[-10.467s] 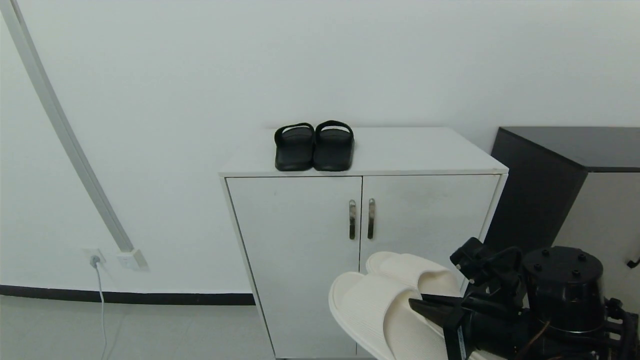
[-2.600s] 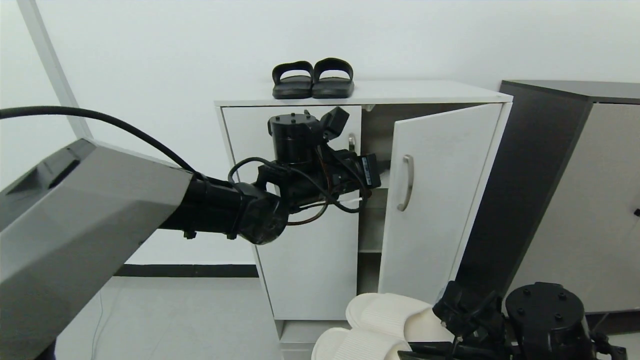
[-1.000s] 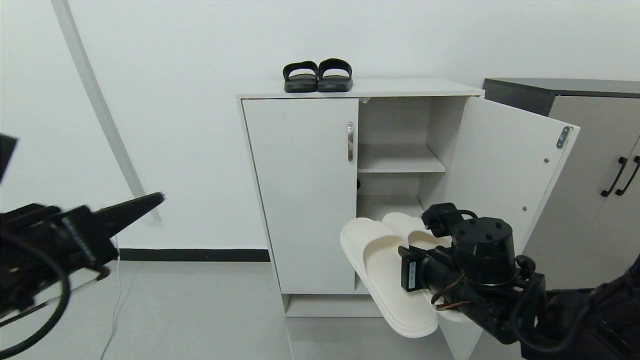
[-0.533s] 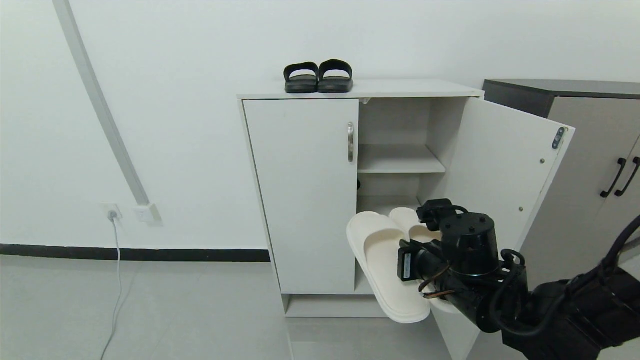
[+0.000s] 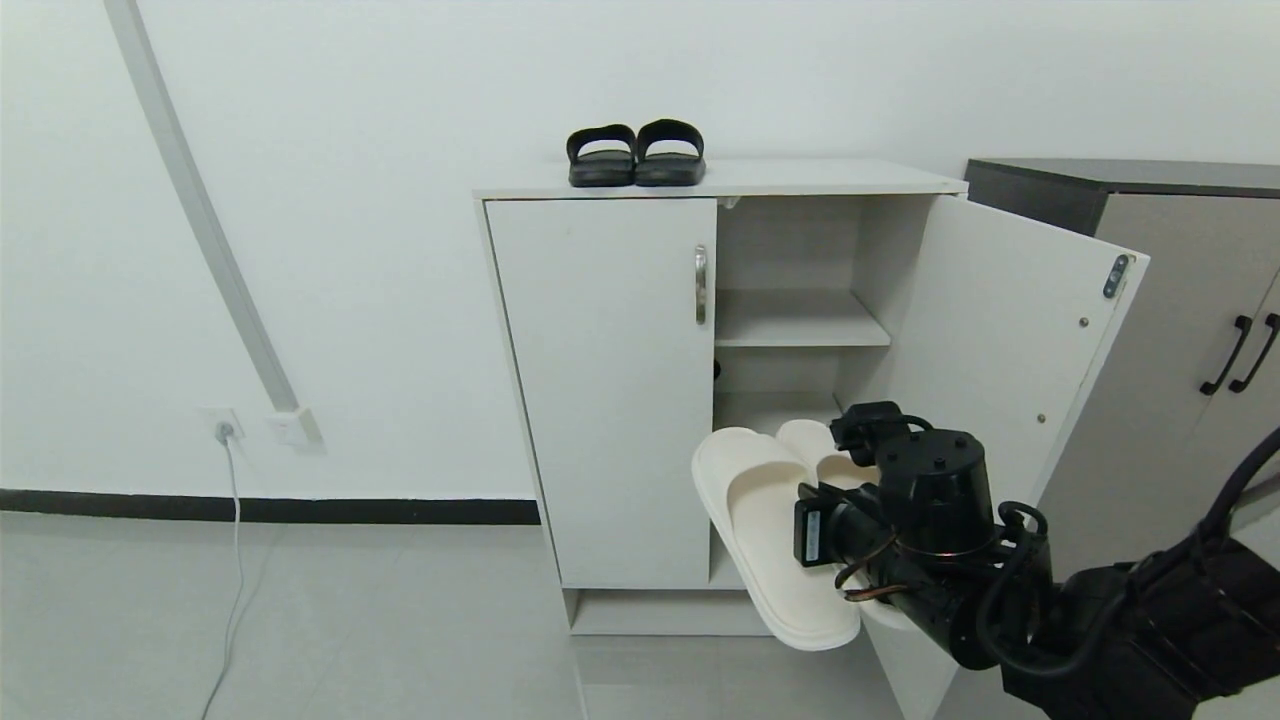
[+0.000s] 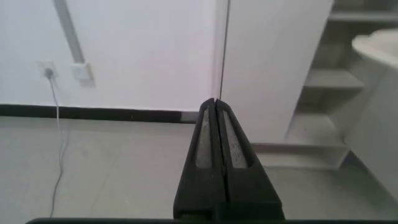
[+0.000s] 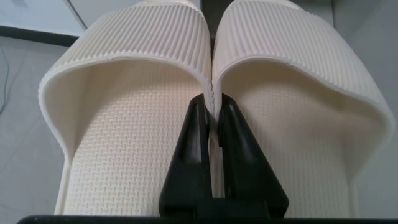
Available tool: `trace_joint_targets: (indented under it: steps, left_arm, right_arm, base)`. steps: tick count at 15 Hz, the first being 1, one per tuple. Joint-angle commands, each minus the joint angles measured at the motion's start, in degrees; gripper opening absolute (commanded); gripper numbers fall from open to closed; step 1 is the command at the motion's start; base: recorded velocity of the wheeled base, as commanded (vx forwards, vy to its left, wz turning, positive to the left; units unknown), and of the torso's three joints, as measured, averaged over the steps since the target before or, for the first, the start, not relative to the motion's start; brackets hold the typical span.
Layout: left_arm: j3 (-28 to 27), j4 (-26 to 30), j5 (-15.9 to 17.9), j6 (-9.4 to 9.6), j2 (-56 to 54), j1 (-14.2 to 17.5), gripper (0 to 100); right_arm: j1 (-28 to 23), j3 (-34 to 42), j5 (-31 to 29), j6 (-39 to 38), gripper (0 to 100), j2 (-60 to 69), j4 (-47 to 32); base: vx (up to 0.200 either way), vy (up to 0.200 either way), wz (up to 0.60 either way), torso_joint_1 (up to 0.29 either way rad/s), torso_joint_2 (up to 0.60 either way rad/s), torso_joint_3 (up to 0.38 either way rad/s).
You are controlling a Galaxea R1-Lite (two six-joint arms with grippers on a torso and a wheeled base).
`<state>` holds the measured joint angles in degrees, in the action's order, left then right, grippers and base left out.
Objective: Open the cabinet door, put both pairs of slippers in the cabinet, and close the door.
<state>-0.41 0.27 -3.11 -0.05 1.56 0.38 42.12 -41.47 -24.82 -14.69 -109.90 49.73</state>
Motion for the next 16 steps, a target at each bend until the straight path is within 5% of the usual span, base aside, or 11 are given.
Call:
trace_joint_targets:
  steps: [1, 6, 16]
  left_arm:
    - [0.3, -0.1, 1.6, 0.31, -1.6, -0.2, 0]
    - [0.4, -0.1, 2.7, 0.75, -1.6, -0.2, 0]
    - [0.4, -0.1, 2.7, 0.22, -1.6, -0.2, 0]
  right_arm:
    - [0.0, -0.5, -0.5, 0.1, 0, 0.0, 0.0]
    - [-0.6, -14.3, -15.1, 0.3, 0, -7.2, -5.3]
    - [-1.6, -17.0, -16.6, 0.0, 0, -11.5, -6.6]
  base:
    - [0.0, 0.0, 0.0, 0.0, 0.0, 0.0]
    - [0.0, 0.0, 0.0, 0.0, 0.0, 0.0]
    - [0.0, -0.12, 0.0, 0.002, 0.0, 0.002]
